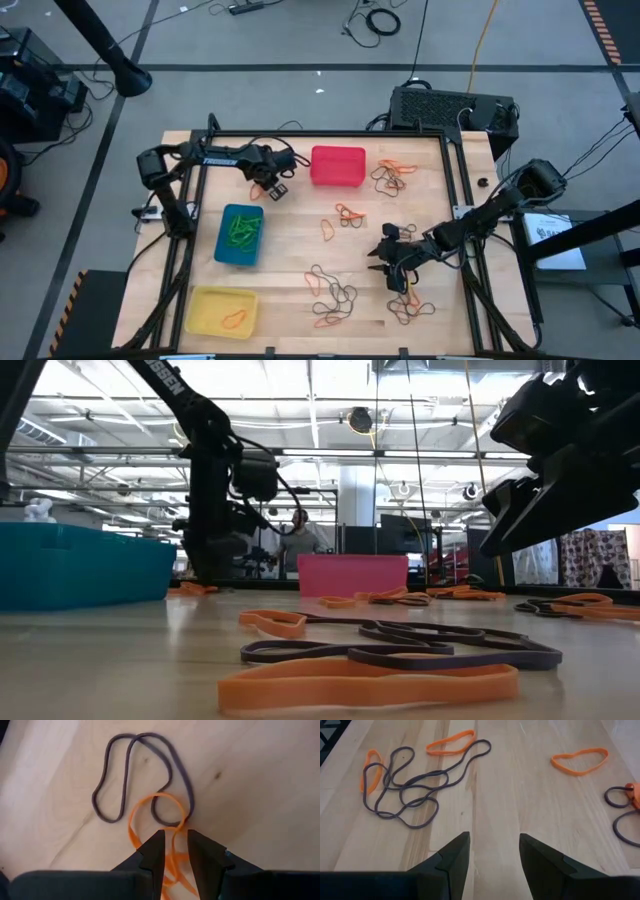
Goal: Sort rubber bands into baskets
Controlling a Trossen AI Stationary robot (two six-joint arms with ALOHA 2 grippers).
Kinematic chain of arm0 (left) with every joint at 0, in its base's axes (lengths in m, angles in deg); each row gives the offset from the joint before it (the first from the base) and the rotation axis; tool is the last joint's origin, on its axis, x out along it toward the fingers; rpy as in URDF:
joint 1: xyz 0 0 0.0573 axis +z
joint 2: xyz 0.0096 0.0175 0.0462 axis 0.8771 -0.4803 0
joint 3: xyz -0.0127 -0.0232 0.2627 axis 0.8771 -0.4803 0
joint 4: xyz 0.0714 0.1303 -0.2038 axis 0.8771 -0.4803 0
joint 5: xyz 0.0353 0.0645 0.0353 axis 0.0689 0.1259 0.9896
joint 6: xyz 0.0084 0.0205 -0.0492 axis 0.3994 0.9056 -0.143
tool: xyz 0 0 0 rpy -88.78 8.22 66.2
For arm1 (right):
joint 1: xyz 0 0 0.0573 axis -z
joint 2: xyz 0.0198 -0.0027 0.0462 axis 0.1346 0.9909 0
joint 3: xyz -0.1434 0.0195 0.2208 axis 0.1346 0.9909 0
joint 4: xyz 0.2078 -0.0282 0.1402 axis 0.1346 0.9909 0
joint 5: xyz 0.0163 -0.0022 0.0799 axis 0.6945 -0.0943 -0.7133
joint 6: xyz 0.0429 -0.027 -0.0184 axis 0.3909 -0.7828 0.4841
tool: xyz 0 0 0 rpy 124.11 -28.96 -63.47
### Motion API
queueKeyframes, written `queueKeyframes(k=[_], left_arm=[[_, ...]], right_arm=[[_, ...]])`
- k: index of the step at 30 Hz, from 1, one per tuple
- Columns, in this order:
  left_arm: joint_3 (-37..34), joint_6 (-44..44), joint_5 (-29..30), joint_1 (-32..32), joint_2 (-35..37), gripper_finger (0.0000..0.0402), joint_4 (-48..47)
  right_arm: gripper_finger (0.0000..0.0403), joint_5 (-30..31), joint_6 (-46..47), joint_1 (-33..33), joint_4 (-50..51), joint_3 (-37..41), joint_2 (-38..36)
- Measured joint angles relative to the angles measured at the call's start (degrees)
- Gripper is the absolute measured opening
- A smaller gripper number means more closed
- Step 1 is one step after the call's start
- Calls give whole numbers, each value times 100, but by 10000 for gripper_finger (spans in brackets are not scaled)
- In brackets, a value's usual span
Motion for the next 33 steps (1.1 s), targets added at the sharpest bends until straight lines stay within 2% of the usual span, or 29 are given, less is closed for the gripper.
queueKeyframes(k=[7,14,19,22,26,29,33], left_arm=[[0,56,-10,36,-35,91,-228],[-16,96,-358,66,-69,91,-220],[-28,94,-308,63,-185,90,-181],[-28,75,-285,60,-190,70,-170],[-24,35,-30,-10,-142,12,-237],[-24,39,277,-105,72,10,-242],[-24,30,330,-210,577,5,-286]], right_arm=[[165,2,68,0,-1,0,1],[165,0,199,0,-1,0,1],[165,-3,299,-1,1,0,1],[165,-7,299,-39,1,0,1],[165,-11,299,-135,1,0,1],[165,-4,299,-228,3,0,1],[165,-4,291,-264,0,0,1]])
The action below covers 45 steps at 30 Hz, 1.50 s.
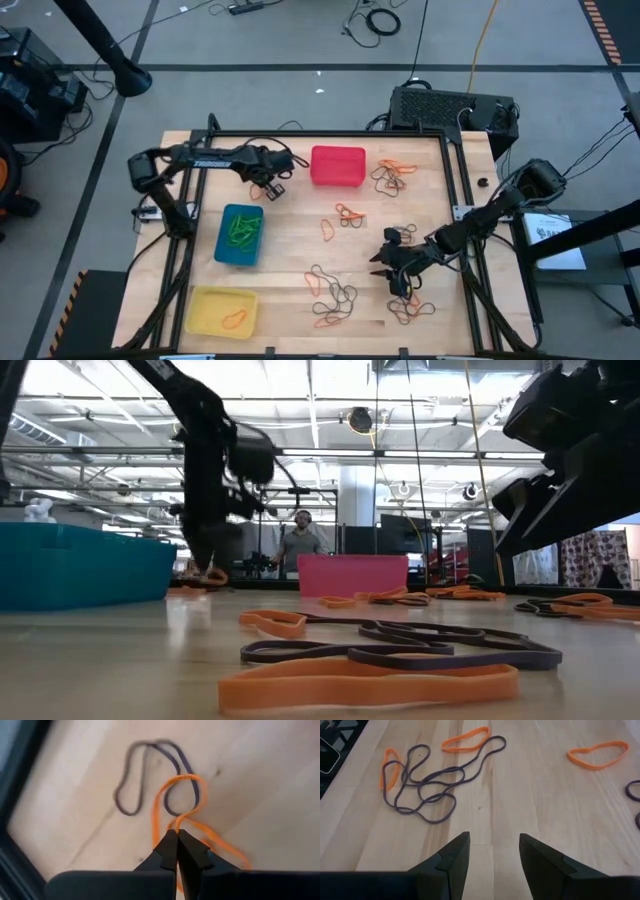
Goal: Sort rubber bands into baskets
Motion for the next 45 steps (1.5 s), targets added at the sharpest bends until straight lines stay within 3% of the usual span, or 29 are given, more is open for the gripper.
queueKeyframes(k=[6,10,14,20,28,33,39,45], left_arm=[[2,-348,-330,-193,1080,3,-646],[2,-686,-1679,-517,1705,2,-1391],[2,-1225,-2611,-1318,2114,1,-2081],[2,-2580,-3208,-3000,2446,1,-2195],[2,-4886,-3195,-5292,2472,0,-1618],[2,-6402,-2581,-6364,2460,0,-978],[2,-7484,-2327,-7283,2032,0,-418],[2,-7692,-2333,-7774,1355,0,311]], right_arm=[[165,7,-13,6,-11,0,0],[165,9,-20,6,-11,0,0],[165,301,-61,6,-8,0,2],[165,473,-166,6,-11,0,2],[165,468,-162,6,-28,0,4],[165,458,-136,6,-59,0,4],[165,455,-81,6,-164,0,4],[165,457,-221,6,-325,0,4]])
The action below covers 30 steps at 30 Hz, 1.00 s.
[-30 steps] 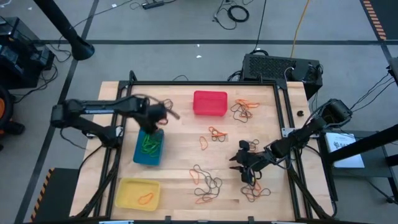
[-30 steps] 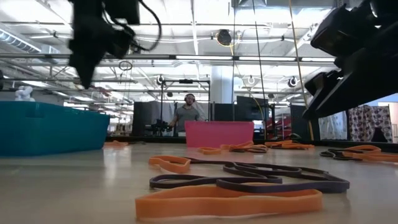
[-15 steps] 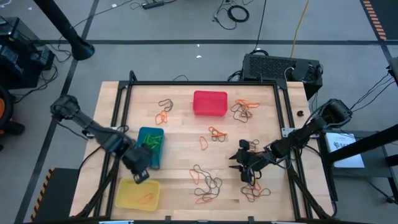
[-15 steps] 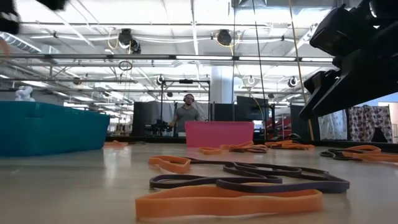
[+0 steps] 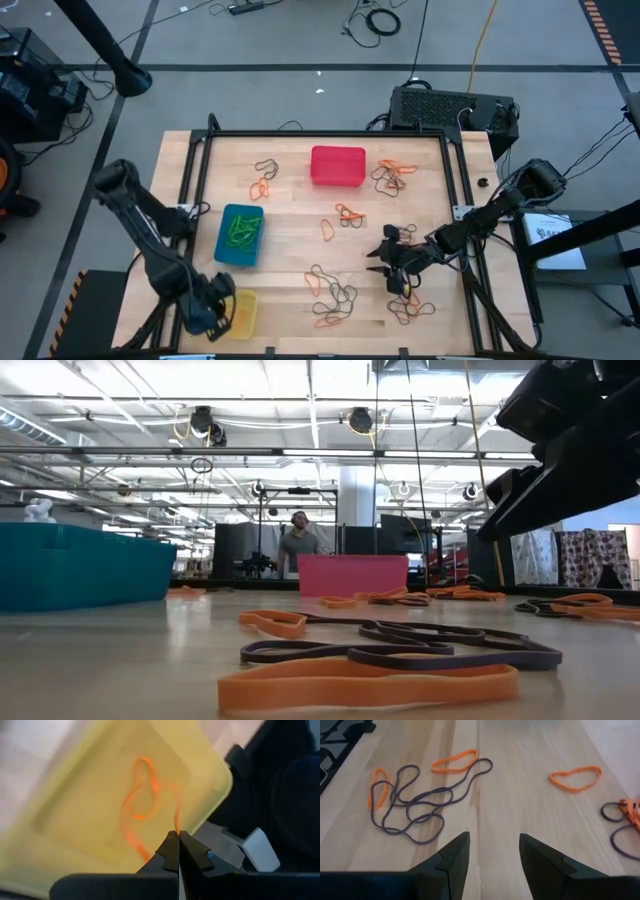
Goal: Sort rubber bands into baskets
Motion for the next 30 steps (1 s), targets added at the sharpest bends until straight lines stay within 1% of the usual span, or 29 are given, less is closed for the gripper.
queueKeyframes(k=[5,7,13,15,18,22,24,28,30], left_arm=[[0,3,23,-48,-476,0,388],[0,3,-69,-46,-657,1,517],[0,42,-150,-37,-1019,18,439],[0,51,-152,8,-1059,24,433],[0,346,-147,120,-1060,32,372],[0,737,-139,309,-1060,44,71],[0,757,-151,412,-1060,53,-74],[0,765,-579,625,-1058,80,-428],[0,830,-696,702,-1057,97,-479]], right_arm=[[165,0,-244,0,-132,0,0],[165,0,-298,2,-150,0,0],[165,4,-566,4,-166,0,0],[165,2,-607,19,-212,0,0],[165,2,-733,61,-387,0,-2],[165,2,-870,153,-487,0,-2],[165,2,-872,203,-501,0,-2],[165,2,-864,245,-498,0,-2],[165,0,-867,245,-496,0,-2]])
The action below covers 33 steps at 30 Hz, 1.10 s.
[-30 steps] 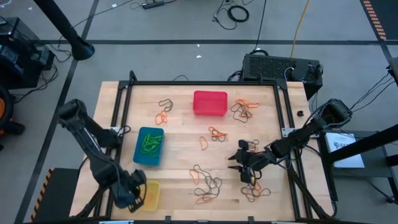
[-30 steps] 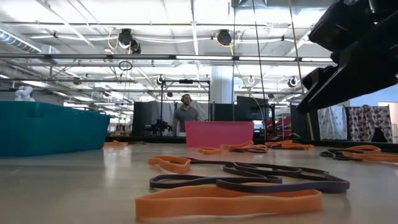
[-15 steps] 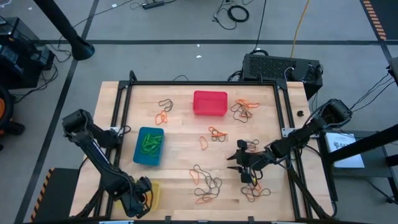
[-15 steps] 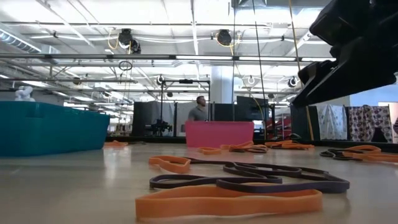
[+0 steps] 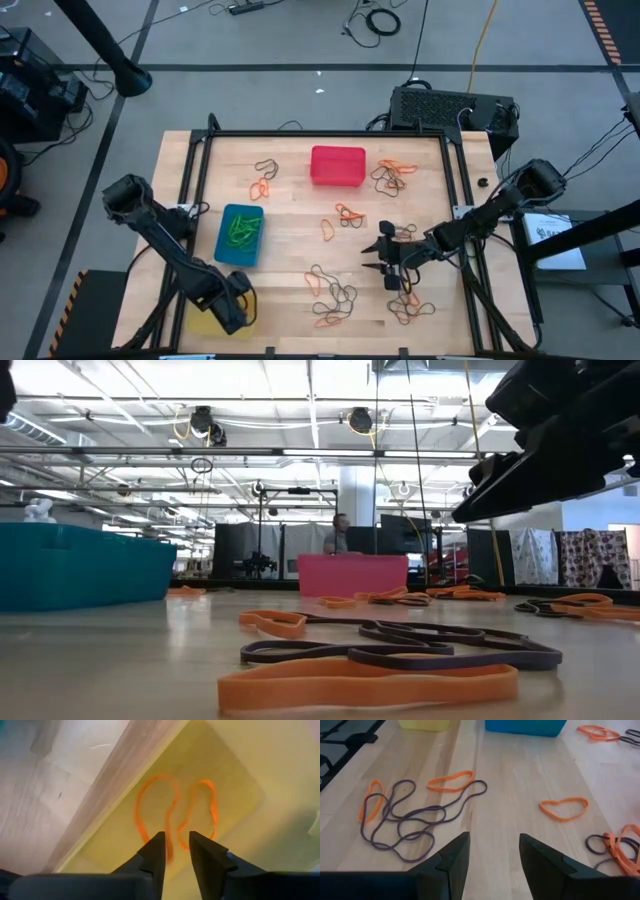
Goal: Sort rubber bands into baskets
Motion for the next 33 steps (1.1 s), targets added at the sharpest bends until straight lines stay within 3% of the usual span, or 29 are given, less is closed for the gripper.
queueKeyframes(k=[6,10,15,18,21,27,33], left_arm=[[63,631,-349,260,25,142,125],[278,1148,-674,593,25,147,161],[834,2231,-640,1116,26,147,259],[1143,3411,-34,1435,28,147,296],[1272,4989,1117,1721,28,148,590],[1272,7548,2930,2635,-5,148,2158],[1274,8772,2855,3921,-428,148,4463]], right_arm=[[165,0,-110,0,1,0,0],[165,-1,-110,-2,7,0,0],[165,-10,-113,-2,7,0,0],[165,-25,-109,-2,25,0,0],[165,-31,153,-7,243,0,-2],[165,-73,1104,-9,848,0,-2],[165,-599,1814,-52,1020,0,-2]])
